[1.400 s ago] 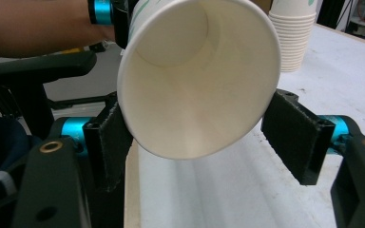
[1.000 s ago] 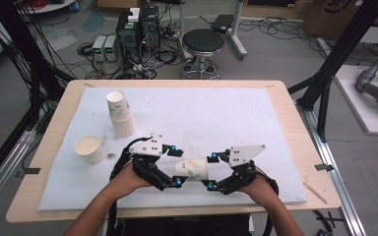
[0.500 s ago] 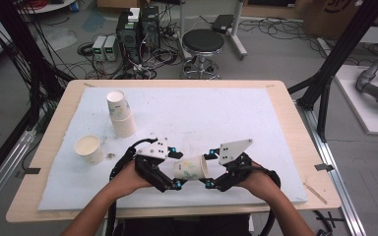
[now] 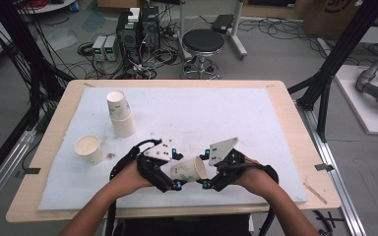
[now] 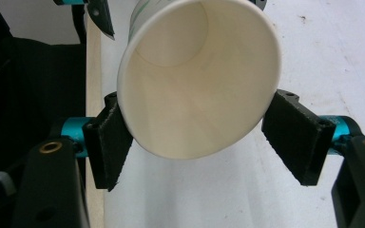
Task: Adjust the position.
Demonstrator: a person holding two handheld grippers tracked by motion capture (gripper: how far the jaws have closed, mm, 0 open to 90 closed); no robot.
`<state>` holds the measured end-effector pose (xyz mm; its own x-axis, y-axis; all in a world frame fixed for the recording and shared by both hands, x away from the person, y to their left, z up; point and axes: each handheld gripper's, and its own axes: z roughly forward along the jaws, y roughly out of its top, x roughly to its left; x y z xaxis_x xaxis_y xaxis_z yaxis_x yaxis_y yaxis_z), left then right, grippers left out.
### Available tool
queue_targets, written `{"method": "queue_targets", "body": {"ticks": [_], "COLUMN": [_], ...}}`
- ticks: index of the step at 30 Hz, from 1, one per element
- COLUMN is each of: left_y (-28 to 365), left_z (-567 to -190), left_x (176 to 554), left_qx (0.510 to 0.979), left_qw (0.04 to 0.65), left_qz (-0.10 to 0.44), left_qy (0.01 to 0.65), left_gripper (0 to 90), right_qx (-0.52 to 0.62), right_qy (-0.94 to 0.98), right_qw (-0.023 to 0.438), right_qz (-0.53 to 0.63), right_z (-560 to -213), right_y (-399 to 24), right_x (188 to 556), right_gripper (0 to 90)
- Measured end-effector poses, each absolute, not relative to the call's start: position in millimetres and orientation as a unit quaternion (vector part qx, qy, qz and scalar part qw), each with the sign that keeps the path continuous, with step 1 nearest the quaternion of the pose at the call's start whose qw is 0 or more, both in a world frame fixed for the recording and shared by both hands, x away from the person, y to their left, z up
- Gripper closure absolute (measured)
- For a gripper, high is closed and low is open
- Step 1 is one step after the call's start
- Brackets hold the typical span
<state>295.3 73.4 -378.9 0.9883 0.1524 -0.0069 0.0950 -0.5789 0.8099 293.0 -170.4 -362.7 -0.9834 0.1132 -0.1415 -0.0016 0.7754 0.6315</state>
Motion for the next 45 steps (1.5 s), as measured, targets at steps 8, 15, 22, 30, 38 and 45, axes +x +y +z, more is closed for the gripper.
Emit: {"method": "queue_targets", "body": {"ticks": [8,15,22,30,38,45], "left_y": [68,62,57,53,52,53], "left_z": [-377,-377,-378,-379,-380,-384], "left_x": [296,295,296,298,299,298], "left_qx": [0.903,0.918,0.925,0.928,0.929,0.926], "left_qw": [0.423,0.392,0.375,0.369,0.365,0.374], "left_qz": [0.035,0.044,0.040,0.032,0.025,0.014], "left_qy": [0.062,0.051,0.049,0.047,0.048,0.055], "left_gripper": [19.4,20.5,22.5,28.6,32.6,32.8], "right_qx": [0.023,0.019,0.018,0.014,0.010,0.008], "right_qy": [0.945,0.949,0.951,0.953,0.958,0.961], "right_qw": [0.085,0.086,0.087,0.088,0.090,0.086], "right_qz": [0.314,0.302,0.296,0.288,0.272,0.262], "right_z": [-361,-362,-363,-363,-362,-361], "right_y": [-164,-161,-160,-156,-154,-152], "right_x": [294,294,294,294,294,293], "right_gripper": [27.8,27.8,27.8,27.8,27.8,27.7]}}
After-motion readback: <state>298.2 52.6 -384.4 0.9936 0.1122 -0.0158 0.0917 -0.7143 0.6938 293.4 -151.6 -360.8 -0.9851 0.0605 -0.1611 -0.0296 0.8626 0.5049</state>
